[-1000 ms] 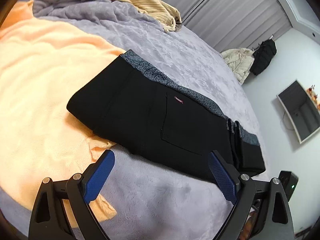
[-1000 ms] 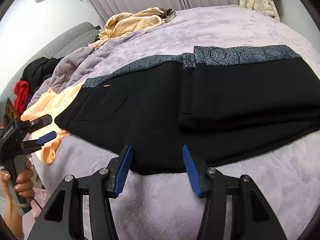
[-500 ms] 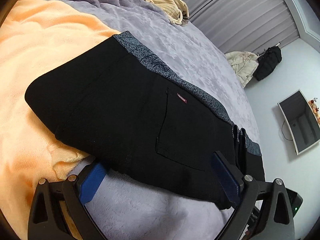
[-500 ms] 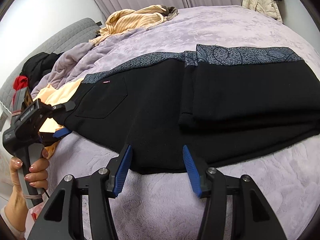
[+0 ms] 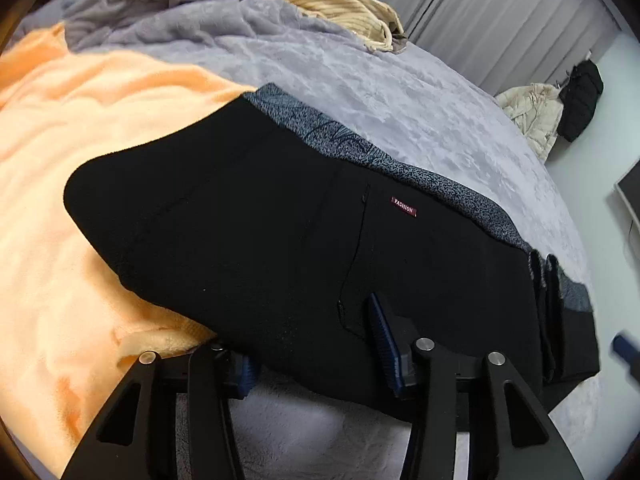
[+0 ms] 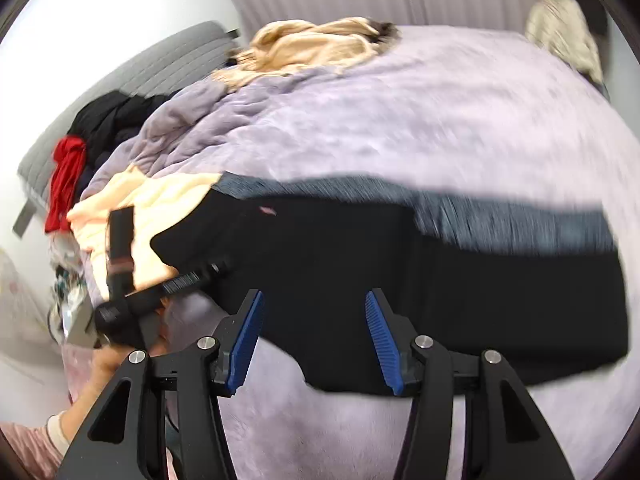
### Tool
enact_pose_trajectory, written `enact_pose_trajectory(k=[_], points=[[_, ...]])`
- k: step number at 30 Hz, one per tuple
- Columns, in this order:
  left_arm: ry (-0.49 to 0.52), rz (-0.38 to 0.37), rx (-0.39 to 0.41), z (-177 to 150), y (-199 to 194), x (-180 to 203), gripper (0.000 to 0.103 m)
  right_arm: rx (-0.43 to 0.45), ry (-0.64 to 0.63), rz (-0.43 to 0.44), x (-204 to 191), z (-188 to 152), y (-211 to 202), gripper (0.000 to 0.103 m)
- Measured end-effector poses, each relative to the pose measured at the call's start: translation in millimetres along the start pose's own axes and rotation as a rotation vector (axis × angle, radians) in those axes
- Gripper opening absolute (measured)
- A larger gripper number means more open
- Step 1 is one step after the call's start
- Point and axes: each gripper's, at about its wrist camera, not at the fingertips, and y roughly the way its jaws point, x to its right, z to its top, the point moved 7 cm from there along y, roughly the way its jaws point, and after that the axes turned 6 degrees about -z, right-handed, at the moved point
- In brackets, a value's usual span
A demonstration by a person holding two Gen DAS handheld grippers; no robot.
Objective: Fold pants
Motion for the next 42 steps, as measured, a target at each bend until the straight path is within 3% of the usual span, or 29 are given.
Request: enact_pose_trajectory(k=[3,7,10,14,17,20,21,22,23,26,34,38,42], points=[[0.208,0.176,0.059,-6,-1,20,0.049,-0.060,-0.137,0.026,-41,43,5,0.057],[0.336,0.303,0.115,-12,-1,30,0.049,-0.207,-0.324,0.074,-123,80,38,0.057],[0.358,0.329,0.128,-10,-1,31,0.049,-0.309,-0.495,0.051,-181,86,72,0.057],[0.364,0.330,0.140,-7,3,32,0.049,-0.511,-0.646,0.044,-237,60,127,0.057],[0.365,0.328,0.147,-7,2,31,0.049,-0.616,-0.755,-0.032,-251,43,164,0.057],[0.367,0.330,0.151,-6,2,31,0.049,-0.675,-0.783,-0.092,-247,38,190,0.056],[0.367,0.329,0.148,-8,0,32,0.049,-0.681,-0.773,-0.096,-243,37,196,0.050],[0.365,0.326,0.141,-8,1,31,0.049,-0.675,-0.759,-0.092,-241,39,196,0.024],[0.367,0.325,0.145,-7,-1,32,0.049,-0.654,-0.750,-0.092,-237,43,192,0.020],[0.421,0.335,0.189,-2,-13,46,0.049,-0.548,-0.703,-0.046,-221,63,158,0.018],[0.599,0.228,0.317,11,-65,140,0.049,-0.256,-0.267,0.218,-127,129,38,0.018],[0.676,0.141,0.334,4,-80,206,0.049,-0.116,-0.123,0.293,-66,127,-26,0.018],[0.785,0.088,0.324,-18,-73,276,0.049,-0.004,0.034,0.324,15,101,-78,0.018]])
